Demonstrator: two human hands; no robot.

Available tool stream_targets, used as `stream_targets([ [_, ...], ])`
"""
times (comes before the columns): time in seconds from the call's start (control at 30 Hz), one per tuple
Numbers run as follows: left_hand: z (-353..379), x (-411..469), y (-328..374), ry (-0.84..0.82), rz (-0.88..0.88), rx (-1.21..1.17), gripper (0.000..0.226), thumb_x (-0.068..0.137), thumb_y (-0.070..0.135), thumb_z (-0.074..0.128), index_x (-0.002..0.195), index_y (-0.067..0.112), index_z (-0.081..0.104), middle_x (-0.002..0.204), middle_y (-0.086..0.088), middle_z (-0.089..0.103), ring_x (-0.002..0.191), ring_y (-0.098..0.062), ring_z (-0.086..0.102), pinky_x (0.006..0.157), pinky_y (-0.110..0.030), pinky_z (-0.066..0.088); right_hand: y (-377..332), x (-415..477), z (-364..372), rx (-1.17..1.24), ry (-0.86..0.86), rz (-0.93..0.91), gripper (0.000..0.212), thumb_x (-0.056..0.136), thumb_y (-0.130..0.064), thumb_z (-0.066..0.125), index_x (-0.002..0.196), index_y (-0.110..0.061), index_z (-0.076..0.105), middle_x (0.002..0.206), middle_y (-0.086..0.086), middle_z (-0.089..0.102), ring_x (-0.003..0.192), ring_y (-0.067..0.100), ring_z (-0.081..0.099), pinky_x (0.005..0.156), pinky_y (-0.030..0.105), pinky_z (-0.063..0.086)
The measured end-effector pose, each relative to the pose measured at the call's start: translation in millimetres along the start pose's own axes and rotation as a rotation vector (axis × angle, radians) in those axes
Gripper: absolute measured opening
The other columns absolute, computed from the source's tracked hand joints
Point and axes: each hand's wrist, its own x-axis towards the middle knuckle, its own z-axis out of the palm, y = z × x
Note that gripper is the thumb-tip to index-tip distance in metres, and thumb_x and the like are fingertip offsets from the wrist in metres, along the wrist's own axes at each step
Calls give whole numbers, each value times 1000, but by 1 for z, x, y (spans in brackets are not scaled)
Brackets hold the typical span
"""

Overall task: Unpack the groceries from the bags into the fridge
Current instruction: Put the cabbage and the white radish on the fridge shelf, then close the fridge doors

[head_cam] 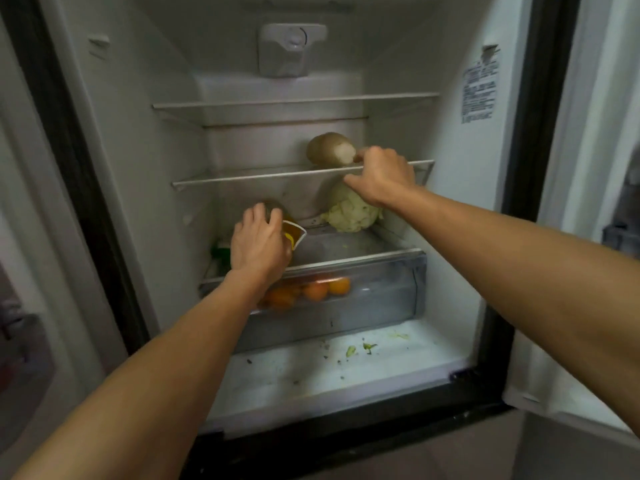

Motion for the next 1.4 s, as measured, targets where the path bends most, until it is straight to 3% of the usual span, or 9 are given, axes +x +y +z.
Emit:
stream_targets([
  [0.13, 2, -56, 20, -84, 34, -41, 32, 91, 30, 51, 118, 13, 54, 119, -12, 55, 104, -31, 54, 78, -41, 46, 15, -54, -2, -41, -87, 19, 44, 85, -42, 61, 124, -23, 62, 123, 12, 64, 112, 35, 59, 87, 38, 48],
  [0.37, -36, -167, 38, -107, 63, -42, 22, 95, 27, 47, 111, 15, 56, 112, -6, 58, 100, -26, 56, 65, -33, 34, 17, -157, -8, -1, -280, 5, 36, 84, -40, 61, 114, -23, 67, 116, 7, 67, 105, 31, 62, 84, 36, 50],
  [0.5, -59, -252, 43, -122, 13, -55, 20, 96, 25, 44, 104, 12, 56, 106, -6, 58, 91, -27, 57, 61, -33, 37, 16, -237, -11, 29, -372, -65, 33, 87, -41, 60, 115, -24, 65, 117, 6, 67, 105, 29, 62, 80, 35, 48],
  [0.6, -80, -322, 39, -177, -8, -64, 23, 95, 28, 44, 107, 13, 58, 104, -5, 59, 88, -28, 59, 63, -36, 45, 11, -299, -12, 70, -450, -126, 38, 89, -39, 59, 123, -21, 62, 122, 5, 64, 107, 27, 60, 79, 34, 46],
  [0.77, -119, -415, 2, -265, -143, -12, 22, 91, 29, 51, 103, 14, 60, 102, -7, 61, 90, -31, 61, 61, -35, 39, -34, -374, -16, 145, -549, -261, 40, 93, -36, 58, 129, -19, 58, 123, 3, 64, 107, 22, 59, 85, 35, 50],
  [1.07, -206, -494, -115, -178, -439, 67, 23, 94, 34, 50, 105, 17, 61, 102, -4, 67, 85, -27, 63, 72, -36, 53, -175, -447, -29, 299, -429, -639, 43, 92, -39, 53, 131, -21, 53, 126, 3, 56, 116, 22, 51, 90, 39, 47],
  [1.17, -224, -492, -152, -132, -517, 75, 30, 97, 34, 47, 114, 14, 60, 110, -7, 65, 90, -26, 63, 75, -36, 51, -212, -456, -22, 294, -432, -620, 49, 90, -39, 56, 133, -17, 47, 130, 4, 51, 121, 22, 45, 93, 41, 47],
  [1.3, -238, -469, -192, -124, -612, -57, 44, 100, 38, 42, 132, 9, 49, 132, -12, 53, 112, -31, 55, 87, -40, 45, -235, -459, 1, 180, -537, -480, 50, 89, -48, 56, 126, -16, 48, 127, 5, 52, 119, 25, 45, 90, 42, 46],
  [1.4, -239, -446, -218, -153, -577, -170, 52, 100, 43, 37, 139, 8, 40, 139, -17, 45, 121, -35, 49, 95, -43, 41, -238, -462, 9, 172, -481, -403, 51, 92, -57, 47, 126, -19, 50, 126, 1, 52, 120, 22, 45, 89, 41, 45],
])
